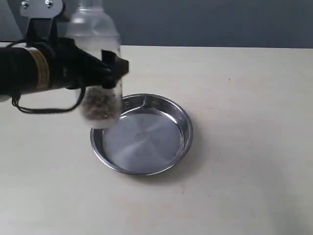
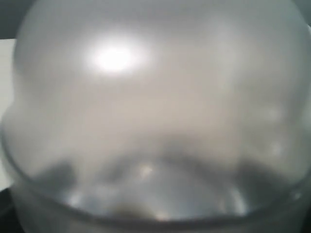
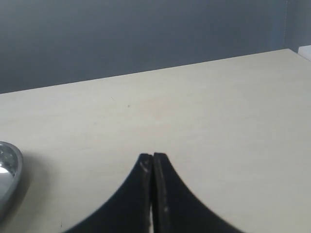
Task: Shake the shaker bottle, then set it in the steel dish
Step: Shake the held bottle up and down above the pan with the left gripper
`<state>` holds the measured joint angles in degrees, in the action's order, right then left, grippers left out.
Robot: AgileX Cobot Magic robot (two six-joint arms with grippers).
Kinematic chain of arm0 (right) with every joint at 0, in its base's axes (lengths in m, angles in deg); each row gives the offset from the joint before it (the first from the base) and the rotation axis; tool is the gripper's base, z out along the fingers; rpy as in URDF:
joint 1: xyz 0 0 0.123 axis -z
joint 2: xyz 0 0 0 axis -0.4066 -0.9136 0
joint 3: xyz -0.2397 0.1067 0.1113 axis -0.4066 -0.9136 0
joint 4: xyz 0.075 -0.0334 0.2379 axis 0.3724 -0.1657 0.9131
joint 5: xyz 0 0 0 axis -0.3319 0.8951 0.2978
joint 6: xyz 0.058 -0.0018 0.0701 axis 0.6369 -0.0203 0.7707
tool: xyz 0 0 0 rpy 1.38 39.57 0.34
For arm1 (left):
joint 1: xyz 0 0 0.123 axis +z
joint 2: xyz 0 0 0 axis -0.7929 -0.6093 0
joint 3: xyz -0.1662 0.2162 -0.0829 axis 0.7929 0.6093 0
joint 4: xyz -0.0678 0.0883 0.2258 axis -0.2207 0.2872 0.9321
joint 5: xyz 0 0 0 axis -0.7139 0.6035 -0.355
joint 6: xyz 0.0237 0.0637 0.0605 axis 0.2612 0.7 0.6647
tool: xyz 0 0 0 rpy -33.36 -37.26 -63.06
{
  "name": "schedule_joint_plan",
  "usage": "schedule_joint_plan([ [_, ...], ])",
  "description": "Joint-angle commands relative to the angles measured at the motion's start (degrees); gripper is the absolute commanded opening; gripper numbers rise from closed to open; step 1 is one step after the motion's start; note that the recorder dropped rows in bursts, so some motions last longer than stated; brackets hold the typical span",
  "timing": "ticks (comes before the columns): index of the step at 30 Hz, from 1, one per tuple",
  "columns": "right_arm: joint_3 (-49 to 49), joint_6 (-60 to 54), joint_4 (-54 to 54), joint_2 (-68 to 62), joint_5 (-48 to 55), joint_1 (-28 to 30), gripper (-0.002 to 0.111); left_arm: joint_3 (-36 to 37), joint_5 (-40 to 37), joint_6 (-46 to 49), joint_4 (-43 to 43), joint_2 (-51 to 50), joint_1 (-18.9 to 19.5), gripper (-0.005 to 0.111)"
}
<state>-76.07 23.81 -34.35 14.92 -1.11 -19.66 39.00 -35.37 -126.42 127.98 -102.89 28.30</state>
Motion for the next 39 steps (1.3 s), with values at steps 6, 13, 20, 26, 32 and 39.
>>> schedule_joint_plan([
  [6,-0.07,-0.11,-0.28,0.27,-0.64,0.18,-0.001,-7.29,2.77,10.58,-4.35,2.26,0.96,0.000],
  [13,-0.07,-0.11,-0.28,0.27,-0.64,0.18,-0.001,-2.23,7.99,8.97,-8.74,-3.01,-0.03,0.000],
  [20,-0.07,-0.11,-0.28,0.27,-0.64,0.18,-0.001,-9.32,8.30,14.40,-4.78,5.11,-1.07,0.000],
  [26,-0.07,-0.11,-0.28,0.27,-0.64,0.18,-0.001,-14.00,8.25,19.53,-6.10,7.09,-1.70,0.000],
  [32,-0.07,-0.11,-0.28,0.27,-0.64,0.18,-0.001,-15.82,4.00,20.88,-7.75,7.91,-2.71,0.000],
  [39,-0.07,-0.11,-0.28,0.27,-0.64,0.18,-0.001,-10.63,8.66,21.02,-10.83,4.82,-3.37,0.000],
])
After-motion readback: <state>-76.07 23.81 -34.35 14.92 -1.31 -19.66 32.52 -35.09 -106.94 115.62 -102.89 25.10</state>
